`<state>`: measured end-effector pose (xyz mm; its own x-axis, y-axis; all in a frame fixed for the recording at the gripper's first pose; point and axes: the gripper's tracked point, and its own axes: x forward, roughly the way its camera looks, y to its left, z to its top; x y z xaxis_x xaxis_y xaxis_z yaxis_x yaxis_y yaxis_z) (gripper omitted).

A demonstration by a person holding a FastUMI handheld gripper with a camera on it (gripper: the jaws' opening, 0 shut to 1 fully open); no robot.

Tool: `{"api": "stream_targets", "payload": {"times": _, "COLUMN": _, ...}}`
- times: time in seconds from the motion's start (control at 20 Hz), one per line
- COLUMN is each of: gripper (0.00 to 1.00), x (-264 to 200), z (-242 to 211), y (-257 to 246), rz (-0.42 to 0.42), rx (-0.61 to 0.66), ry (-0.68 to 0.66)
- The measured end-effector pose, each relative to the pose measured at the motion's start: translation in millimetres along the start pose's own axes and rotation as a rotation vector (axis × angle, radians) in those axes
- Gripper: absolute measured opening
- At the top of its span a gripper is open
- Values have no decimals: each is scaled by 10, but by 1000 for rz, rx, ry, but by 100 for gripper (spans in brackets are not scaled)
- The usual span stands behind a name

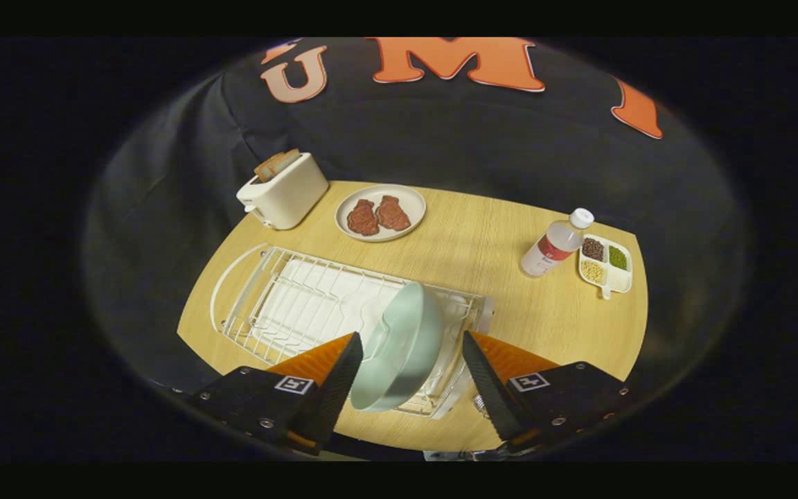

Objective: Take the plate from the dish rack, then take the spoon from the basket and place it into the plate.

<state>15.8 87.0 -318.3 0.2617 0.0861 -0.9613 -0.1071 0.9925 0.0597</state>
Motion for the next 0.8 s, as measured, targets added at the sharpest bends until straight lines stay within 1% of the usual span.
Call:
{"api": "stream_targets", "payload": {"times": 0.15, "gripper": 81, "x": 143, "z": -70, "y": -12, "rz": -36, "rx": -25, "ry": 62}}
{"api": "stream_targets", "payload": {"times": 0.25, "gripper": 74, "x": 218, "z": -121, "y": -19, "rz": -69, "rx": -34, "ry": 102}}
{"api": "stream_targets", "payload": {"times": 0.3, "gripper": 67, "x": 257, "z": -149, "y": -27, "rz": -88, "rx": -39, "ry": 115}}
{"api": "stream_targets", "payload": {"times": 0.35, "gripper": 64, "x": 287, "z": -177, "y": -29, "rz": -104, "rx": -47, "ry": 134}}
{"api": "stream_targets", "payload": {"times": 0.4, "gripper": 57, "x": 293, "z": -215, "y": -37, "rz": -125, "rx": -51, "ry": 151}}
{"api": "stream_targets", "payload": {"times": 0.45, "gripper": 52, "x": 309, "z": -236, "y": -37, "rz": -142, "rx": -55, "ry": 170}}
{"api": "stream_targets", "payload": {"times": 0.5, "gripper": 44, "x": 308, "z": -240, "y": -71, "rz": -172, "rx": -57, "ry": 176}}
{"api": "stream_targets", "payload": {"times": 0.65, "gripper": 38, "x": 267, "z": -228, "y": -125, "rz": -235, "rx": -54, "ry": 189}}
{"api": "stream_targets", "payload": {"times": 0.8, "gripper": 31, "x": 172, "z": -116, "y": -251, "rz": -299, "rx": -28, "ry": 157}}
